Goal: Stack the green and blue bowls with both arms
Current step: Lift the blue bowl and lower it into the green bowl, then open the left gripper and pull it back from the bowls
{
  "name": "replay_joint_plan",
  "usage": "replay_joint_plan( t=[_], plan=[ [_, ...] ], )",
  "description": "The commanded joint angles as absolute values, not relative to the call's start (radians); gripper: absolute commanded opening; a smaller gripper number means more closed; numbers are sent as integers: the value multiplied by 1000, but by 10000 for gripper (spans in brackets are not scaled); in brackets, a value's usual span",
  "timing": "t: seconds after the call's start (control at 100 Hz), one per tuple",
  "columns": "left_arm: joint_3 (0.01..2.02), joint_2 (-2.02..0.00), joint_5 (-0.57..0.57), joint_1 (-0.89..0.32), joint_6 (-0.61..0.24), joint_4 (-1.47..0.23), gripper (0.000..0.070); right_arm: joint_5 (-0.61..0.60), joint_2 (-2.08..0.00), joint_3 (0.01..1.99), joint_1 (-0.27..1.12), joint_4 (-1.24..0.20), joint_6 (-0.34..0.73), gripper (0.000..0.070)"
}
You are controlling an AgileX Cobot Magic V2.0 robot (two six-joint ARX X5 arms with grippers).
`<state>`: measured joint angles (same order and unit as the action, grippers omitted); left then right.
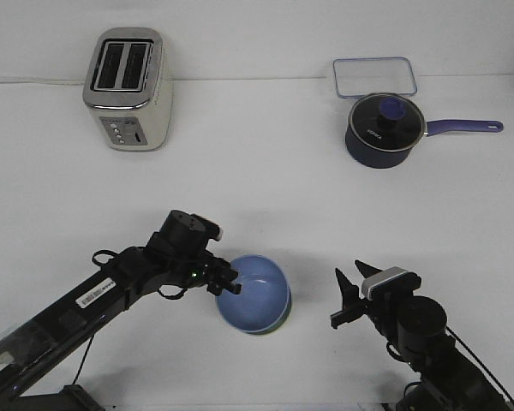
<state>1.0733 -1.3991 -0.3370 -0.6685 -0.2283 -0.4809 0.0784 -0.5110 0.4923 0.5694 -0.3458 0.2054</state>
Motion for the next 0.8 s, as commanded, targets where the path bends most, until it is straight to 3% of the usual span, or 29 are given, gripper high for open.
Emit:
replay_joint_plan(
  t=[0.0,0.24,0.27,0.37,0.42,0.61,0.79],
  plan=[
    [1086,-1435,-318,-684,-236,-480,14,76,-511,490,577,-334,194,295],
    [1086,-1476,-315,-694,-218,-469,38,76,-511,490,577,-334,193,295],
    [1086,-1477,-325,-694,-217,-468,87,76,-511,490,577,-334,193,295],
    [1086,-1476,-354,-694,-217,-455,389,77,-511,490,577,-334,193,295],
    [1086,-1470,-360,-692,-217,-447,470,78,-511,490,577,-334,193,295],
    [1087,-1389,-329,-641,-217,-392,474,80,-511,490,577,-334,193,295],
    [1087,-1216,-82,-544,-150,-382,473,117,-511,490,577,-334,192,295]
  ],
)
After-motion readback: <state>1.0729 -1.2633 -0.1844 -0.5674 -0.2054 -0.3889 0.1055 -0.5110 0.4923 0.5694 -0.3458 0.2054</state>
